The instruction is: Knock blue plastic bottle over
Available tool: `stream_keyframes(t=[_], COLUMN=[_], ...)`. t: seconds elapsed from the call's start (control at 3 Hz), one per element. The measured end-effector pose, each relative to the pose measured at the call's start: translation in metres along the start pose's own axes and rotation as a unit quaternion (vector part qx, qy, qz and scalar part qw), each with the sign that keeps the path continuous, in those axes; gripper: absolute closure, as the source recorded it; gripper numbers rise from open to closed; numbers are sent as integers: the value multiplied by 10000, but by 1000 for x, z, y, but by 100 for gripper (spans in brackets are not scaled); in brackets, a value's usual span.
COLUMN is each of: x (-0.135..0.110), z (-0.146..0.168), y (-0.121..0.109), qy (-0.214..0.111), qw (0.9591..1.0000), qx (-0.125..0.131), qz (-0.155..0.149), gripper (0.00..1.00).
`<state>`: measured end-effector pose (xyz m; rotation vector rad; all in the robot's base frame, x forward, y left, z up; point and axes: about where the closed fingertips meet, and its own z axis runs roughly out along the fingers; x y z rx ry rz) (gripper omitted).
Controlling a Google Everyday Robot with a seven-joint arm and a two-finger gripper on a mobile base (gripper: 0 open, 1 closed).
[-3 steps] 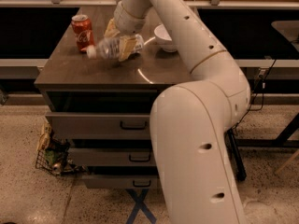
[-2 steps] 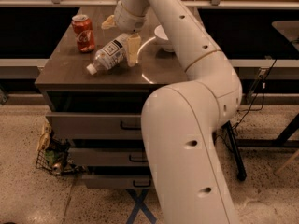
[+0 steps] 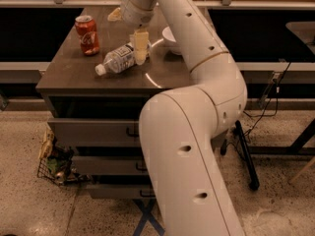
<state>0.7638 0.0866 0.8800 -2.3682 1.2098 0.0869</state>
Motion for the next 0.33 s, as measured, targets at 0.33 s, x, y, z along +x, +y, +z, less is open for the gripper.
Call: stream_keyframes(t=[0.33], x=[1], z=[3], y=[-9], qy=[8], qw=[9999], qx=[150], qz=[7], gripper=[0])
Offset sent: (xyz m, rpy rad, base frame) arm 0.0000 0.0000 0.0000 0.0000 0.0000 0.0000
